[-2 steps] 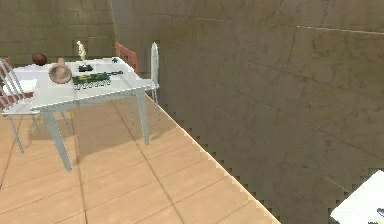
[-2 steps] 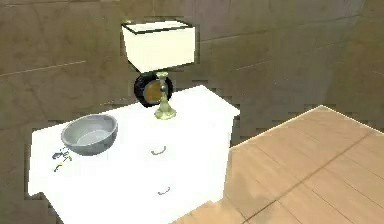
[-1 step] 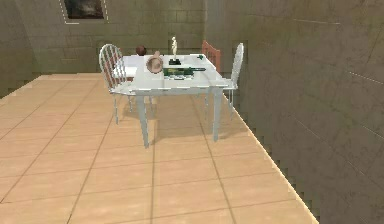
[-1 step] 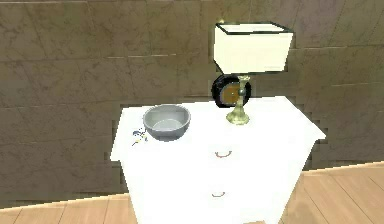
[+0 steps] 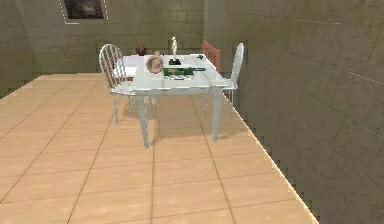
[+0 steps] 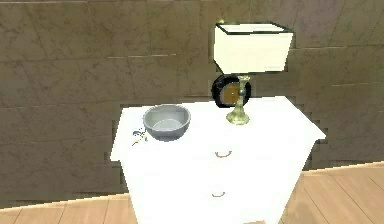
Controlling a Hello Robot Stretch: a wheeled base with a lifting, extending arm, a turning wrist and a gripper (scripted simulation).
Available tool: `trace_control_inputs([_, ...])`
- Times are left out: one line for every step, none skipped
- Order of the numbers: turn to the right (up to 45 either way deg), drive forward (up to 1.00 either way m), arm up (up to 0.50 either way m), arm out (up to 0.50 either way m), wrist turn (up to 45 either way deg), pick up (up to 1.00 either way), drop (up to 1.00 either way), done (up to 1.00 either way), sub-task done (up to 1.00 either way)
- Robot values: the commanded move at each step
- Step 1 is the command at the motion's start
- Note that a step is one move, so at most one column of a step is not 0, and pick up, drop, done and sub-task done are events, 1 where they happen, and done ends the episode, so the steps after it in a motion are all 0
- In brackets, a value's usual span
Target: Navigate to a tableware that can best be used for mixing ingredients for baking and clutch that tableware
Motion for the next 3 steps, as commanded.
trace_control_inputs([0.0,0.00,0.38,0.00,0.0,0.00,0.00,0.00,0.00])
trace_control_inputs([0.0,0.00,0.00,0.40,0.0,0.00,0.00,0.00,0.00])
trace_control_inputs([0.0,0.00,0.00,0.02,0.0,0.00,0.00,0.00,0.00])
